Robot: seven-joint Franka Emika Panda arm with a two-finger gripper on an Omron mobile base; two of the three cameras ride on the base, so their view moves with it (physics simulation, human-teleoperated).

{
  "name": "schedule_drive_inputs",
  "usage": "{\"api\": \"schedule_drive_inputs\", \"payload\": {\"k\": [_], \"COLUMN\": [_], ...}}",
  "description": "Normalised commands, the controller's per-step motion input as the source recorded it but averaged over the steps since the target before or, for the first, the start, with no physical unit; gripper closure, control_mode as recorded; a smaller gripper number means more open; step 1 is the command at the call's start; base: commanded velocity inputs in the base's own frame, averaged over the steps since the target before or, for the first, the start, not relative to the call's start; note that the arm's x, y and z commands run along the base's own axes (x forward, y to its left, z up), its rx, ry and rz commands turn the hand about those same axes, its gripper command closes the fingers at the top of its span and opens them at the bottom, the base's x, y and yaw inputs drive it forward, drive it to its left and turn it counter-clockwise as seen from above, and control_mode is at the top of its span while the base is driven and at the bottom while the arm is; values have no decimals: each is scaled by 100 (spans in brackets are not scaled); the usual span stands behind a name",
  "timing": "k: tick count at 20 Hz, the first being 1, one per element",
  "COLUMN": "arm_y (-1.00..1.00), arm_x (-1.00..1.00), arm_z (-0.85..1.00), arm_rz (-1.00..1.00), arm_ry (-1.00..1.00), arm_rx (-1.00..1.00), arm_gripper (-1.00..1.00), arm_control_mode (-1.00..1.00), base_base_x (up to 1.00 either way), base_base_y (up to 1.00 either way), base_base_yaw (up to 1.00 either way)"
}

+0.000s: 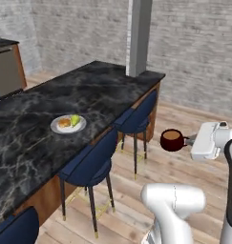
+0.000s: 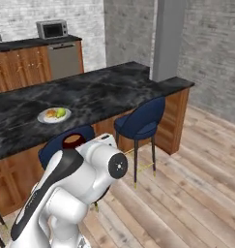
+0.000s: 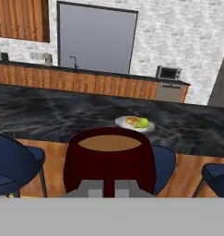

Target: Pick up the brewed coffee from the coffee machine and place it next to the breakfast plate on the dining counter.

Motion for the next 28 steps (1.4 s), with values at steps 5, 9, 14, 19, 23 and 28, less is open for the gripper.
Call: {"api": "schedule_drive_inputs", "payload": {"k": [5, 9, 14, 19, 23, 28], "arm_y": [0, 0, 0, 0, 0, 0], "arm_x": [0, 0, 0, 0, 0, 0], "arm_z": [0, 0, 0, 0, 0, 0], "arm_rz": [0, 0, 0, 0, 0, 0], "arm_ry": [0, 0, 0, 0, 0, 0], "arm_rx": [0, 0, 0, 0, 0, 0], "arm_gripper": [100, 100, 100, 100, 100, 100], "arm_control_mode": [100, 100, 100, 100, 100, 100], "base_base_x": [100, 100, 100, 100, 100, 100], "base_base_y": [-55, -37, -18, -15, -16, -17], "base_base_yaw": [49, 52, 56, 60, 62, 64]}}
